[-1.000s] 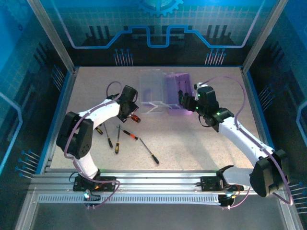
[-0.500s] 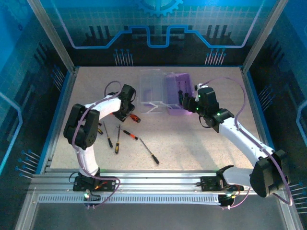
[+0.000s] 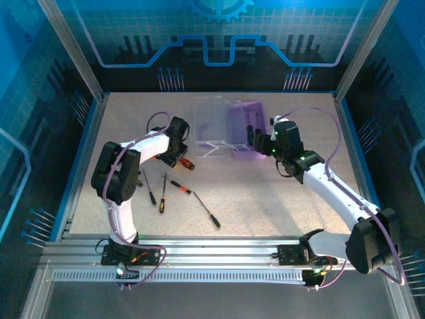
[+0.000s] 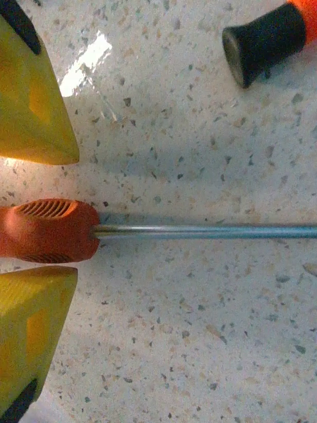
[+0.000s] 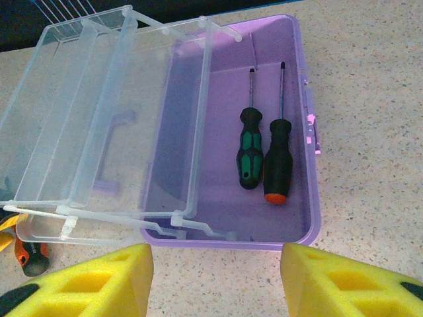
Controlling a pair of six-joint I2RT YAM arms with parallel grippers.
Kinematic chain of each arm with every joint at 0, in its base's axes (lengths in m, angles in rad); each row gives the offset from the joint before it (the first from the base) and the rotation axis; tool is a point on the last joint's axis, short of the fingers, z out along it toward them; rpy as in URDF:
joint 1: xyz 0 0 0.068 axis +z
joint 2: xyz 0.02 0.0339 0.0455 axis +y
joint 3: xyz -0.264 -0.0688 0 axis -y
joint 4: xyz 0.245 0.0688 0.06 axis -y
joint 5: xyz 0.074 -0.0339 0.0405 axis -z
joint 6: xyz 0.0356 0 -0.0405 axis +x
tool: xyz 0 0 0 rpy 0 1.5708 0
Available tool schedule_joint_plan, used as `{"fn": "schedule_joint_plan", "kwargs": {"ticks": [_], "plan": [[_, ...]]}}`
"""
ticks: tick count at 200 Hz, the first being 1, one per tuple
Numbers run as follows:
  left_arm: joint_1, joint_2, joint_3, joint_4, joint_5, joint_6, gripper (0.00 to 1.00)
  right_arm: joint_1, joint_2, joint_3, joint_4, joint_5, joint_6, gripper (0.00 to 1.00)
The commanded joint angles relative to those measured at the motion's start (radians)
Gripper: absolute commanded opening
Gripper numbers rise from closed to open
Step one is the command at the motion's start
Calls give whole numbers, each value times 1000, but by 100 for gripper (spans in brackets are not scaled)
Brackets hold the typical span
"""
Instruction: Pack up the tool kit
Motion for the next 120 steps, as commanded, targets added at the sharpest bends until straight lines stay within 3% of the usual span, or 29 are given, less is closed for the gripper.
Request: {"fn": "schedule_joint_plan", "kwargs": {"ticks": [1,64,120], "plan": [[12,14,-27,32,42,30,41,-17,-26,-7,4,-4,9,54],[33,-86,-135,119,22,60,20,-26,-36,-10,14,-9,-4,54],[40,-173,-147,179,83,125,17,-27,-44,-14,19,-41,3,54]]}}
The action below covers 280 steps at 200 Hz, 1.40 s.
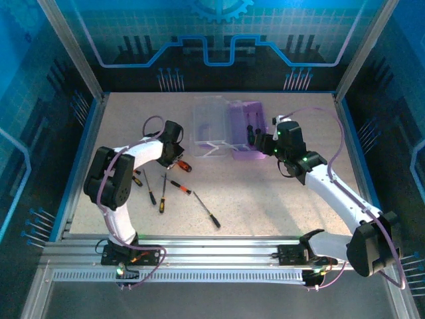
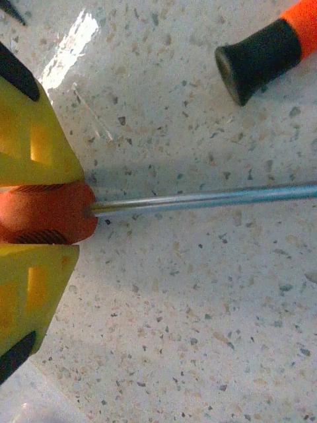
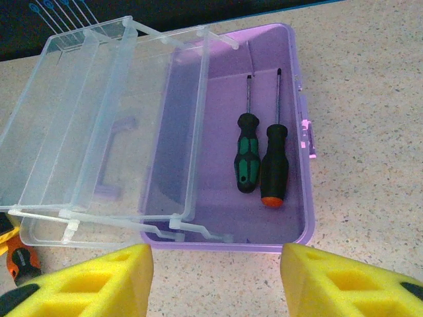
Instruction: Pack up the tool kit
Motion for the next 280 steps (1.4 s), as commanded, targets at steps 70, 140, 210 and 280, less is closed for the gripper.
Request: {"fn": "schedule_joint_plan", "kwargs": {"ticks": [70,140,210,280], "plan": [[6,-379,-99,39,9,163,17,41,17,49,45,-207,-55,56],[-41,-651,-398,304,176,246,17,215,162,146,108,-478,-31,62],[-85,-801,-509,432,294,296,17,390,375,227,174,-591,10,64],[-86,-801,-539,495,348,275,17,398,447,231,196,-626,33,63]]}}
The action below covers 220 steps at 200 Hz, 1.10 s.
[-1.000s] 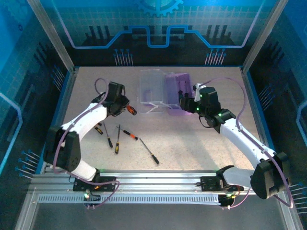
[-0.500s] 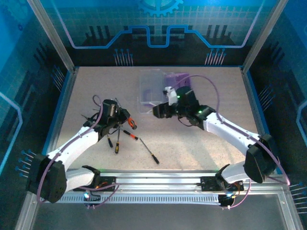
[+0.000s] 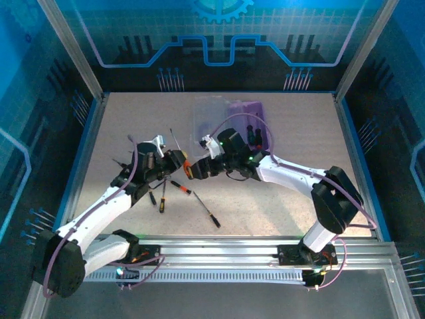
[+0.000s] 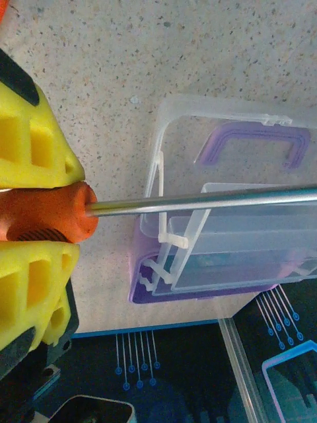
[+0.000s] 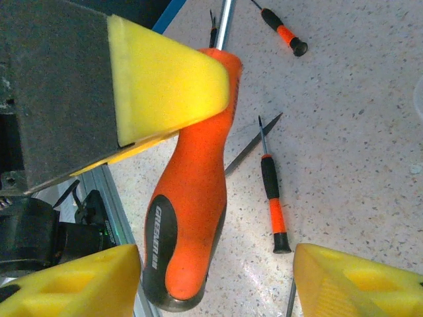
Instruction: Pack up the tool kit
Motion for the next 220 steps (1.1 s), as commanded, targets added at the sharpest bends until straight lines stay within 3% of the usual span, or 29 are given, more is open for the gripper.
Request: {"fn": "schedule_joint_plan", "kwargs": {"ticks": [1,59,172,220], "plan": [[-3,-11,-18,62,42,0,17,9,21,36,24,-35,10,63],[-7,13,-22,85,41,-9,17,5,63,38,66,-87,55,58],[-30,56,-34,124,10,-14,18,-22,98,10,146,-154,192,24],[-30,50,-37,124,-1,-10,20,-24,83,1,151,-147,201,20]]}}
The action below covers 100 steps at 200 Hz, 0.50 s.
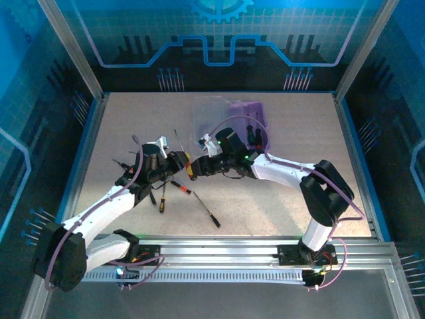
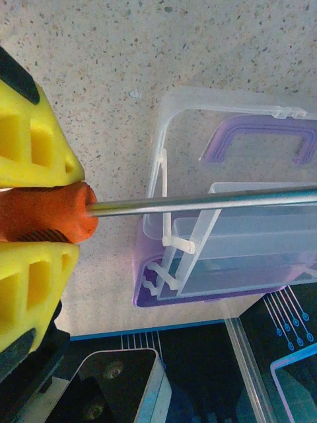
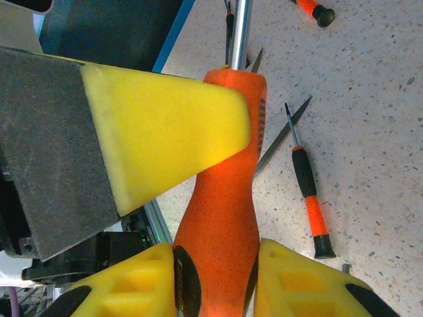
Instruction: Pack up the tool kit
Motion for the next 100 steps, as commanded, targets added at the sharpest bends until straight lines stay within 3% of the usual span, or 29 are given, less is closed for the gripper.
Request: {"fn": "schedule_joint_plan", "kwargs": {"ticks": [1,43,100], "plan": [[-10,1,-10,41,0,-9,20,-4,-3,-7,52,-18,17,20],[-10,-5,-7,24,-13,-8,35,-5,-8,-6,37,-11,8,20],[1,-73,27,-60,-58,21,70,-9,-20,-12,-2,9,-14,20]]}}
